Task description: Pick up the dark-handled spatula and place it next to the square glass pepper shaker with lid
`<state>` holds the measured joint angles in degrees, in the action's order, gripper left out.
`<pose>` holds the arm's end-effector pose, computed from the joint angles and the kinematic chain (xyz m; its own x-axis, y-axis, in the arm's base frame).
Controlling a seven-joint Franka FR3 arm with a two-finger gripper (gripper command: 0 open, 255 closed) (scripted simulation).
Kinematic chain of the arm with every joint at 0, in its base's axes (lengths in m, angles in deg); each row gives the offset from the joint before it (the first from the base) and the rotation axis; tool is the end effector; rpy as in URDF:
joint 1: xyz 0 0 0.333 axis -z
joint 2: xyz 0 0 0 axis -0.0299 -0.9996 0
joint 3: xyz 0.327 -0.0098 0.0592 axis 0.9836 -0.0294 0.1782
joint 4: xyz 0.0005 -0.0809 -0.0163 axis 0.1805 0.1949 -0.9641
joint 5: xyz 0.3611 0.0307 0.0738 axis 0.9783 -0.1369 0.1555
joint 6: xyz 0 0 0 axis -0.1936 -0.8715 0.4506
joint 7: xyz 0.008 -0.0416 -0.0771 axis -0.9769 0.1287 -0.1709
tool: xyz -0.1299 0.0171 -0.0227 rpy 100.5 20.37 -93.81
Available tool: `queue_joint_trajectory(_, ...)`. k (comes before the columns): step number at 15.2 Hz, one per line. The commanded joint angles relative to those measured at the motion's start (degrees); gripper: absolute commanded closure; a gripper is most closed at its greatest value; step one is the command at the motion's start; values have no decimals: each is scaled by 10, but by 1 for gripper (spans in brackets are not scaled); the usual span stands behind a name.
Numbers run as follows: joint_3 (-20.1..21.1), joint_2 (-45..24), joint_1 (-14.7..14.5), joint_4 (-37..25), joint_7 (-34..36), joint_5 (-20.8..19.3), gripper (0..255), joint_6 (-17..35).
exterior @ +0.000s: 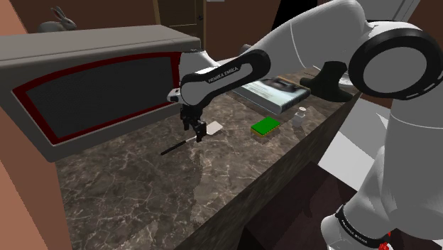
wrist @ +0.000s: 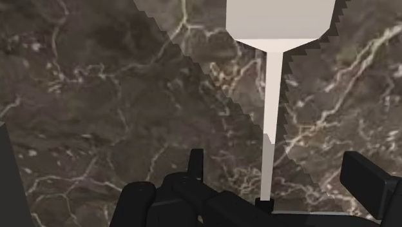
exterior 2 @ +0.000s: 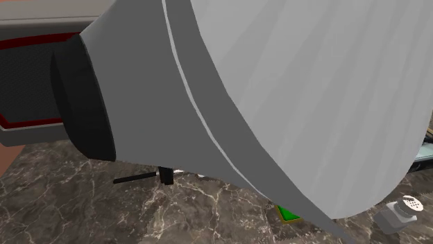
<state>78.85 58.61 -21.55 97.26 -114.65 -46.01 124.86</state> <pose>0.5907 0.2219 0.3449 -0.0052 0.9978 0.0664 1.0000 0.0052 -0.0008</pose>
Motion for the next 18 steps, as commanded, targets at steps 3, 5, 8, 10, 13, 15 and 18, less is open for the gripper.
queue_joint_trajectory(3, 0, -2, 0, 4, 0, 0, 0, 5)
queue_joint_trajectory(5, 0, -2, 0, 4, 0, 0, 0, 5)
queue_joint_trajectory(8, 0, -2, 0, 4, 0, 0, 255, 5)
queue_joint_trajectory(10, 0, -2, 0, 4, 0, 0, 255, 5)
queue_joint_trajectory(13, 0, -2, 0, 4, 0, 0, 255, 5)
queue_joint_trajectory(15, 0, -2, 0, 4, 0, 0, 255, 5)
queue_joint_trajectory(18, 0, 2, 0, 1, 1, 0, 255, -1)
